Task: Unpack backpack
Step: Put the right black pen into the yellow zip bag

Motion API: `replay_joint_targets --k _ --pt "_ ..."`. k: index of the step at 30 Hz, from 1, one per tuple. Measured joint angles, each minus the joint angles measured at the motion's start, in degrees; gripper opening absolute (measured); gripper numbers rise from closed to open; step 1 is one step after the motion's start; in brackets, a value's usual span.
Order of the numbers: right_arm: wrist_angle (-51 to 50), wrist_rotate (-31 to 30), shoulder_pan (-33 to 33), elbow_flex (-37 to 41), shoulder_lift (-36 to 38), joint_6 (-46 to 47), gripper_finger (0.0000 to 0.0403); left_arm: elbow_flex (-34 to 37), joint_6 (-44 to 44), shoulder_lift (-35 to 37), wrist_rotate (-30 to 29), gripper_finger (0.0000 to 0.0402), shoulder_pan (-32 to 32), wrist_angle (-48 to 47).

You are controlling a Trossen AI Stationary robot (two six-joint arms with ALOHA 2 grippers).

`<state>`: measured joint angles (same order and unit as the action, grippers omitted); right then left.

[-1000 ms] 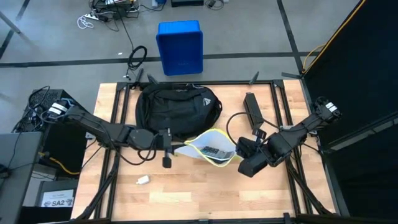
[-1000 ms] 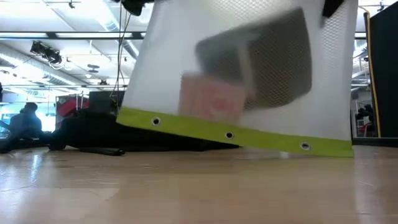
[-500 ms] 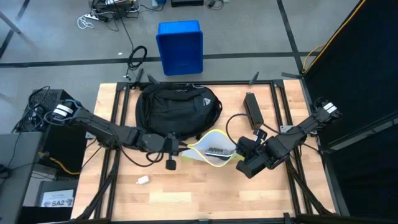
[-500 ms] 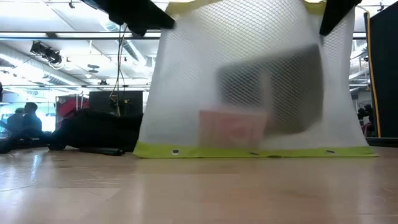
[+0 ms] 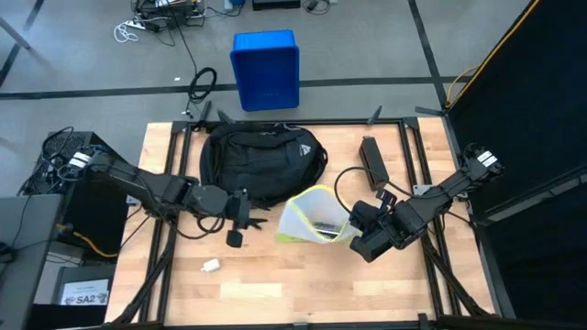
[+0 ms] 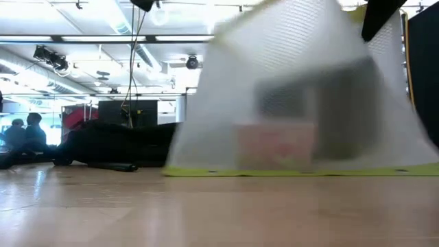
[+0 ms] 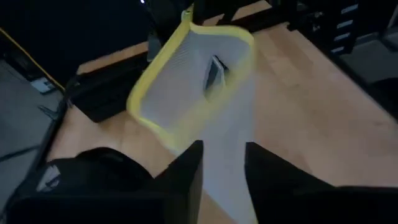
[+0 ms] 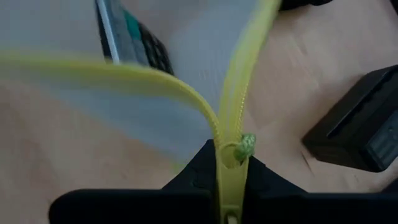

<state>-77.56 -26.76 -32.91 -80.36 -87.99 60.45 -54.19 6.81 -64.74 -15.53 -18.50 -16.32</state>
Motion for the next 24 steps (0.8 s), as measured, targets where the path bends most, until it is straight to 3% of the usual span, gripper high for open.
replay_joint_targets --k 9,16,24 --pt "0.3 -0.8 -0.5 0.0 0.0 0.1 0.0 1.1 -9.0 -0.6 0.3 0.0172 -0.4 -15.1" --pt "1.0 -2.1 -0.5 0.0 0.0 -0.1 0.0 8.4 -9.5 -5.7 7.0 0.0173 1.1 -14.8" --pt "1.2 -2.1 -0.5 0.0 0.0 -0.1 0.0 9.4 -5.2 -13.5 14.4 0.0161 5.6 -13.0"
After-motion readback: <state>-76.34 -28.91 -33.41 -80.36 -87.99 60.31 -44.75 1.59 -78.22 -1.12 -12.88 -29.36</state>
